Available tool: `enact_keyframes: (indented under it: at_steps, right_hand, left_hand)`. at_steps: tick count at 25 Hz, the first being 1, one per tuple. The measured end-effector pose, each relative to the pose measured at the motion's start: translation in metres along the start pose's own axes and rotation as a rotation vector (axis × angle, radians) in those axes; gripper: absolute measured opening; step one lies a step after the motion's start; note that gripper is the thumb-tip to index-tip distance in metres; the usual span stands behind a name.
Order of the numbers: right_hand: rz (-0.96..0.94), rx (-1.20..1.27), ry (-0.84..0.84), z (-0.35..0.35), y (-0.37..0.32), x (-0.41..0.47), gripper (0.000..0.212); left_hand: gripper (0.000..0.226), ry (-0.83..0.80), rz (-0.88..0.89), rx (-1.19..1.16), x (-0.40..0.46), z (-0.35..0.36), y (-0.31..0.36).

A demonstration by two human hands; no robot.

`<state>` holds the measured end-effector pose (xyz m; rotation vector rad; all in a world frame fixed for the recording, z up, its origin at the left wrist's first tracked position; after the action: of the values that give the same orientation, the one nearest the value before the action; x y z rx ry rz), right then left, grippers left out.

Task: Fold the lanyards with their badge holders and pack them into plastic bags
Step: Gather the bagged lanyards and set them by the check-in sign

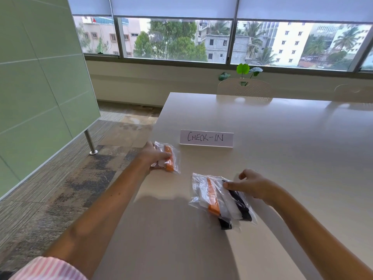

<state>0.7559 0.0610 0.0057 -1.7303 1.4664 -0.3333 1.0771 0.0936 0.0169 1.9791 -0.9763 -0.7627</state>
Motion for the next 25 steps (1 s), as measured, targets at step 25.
enact_keyframes:
  at_steps: [25]
  right_hand:
    - [0.192,0.726,-0.135,-0.013,0.006,-0.007,0.019]
  left_hand:
    - [0.078,-0.284,0.651,0.618,-0.121,0.103,0.027]
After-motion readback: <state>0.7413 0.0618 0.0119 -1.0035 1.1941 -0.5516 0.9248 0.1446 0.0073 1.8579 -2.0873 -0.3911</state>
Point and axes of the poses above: each hand's wrist, its own x-axis towards the middle knuckle, its own z-axis out of the palm, y = z × x, the point moved 8 cm from there along x, towards the middle knuckle, and after that the axes turned 9 degrees about x, right-handed, at the moved point
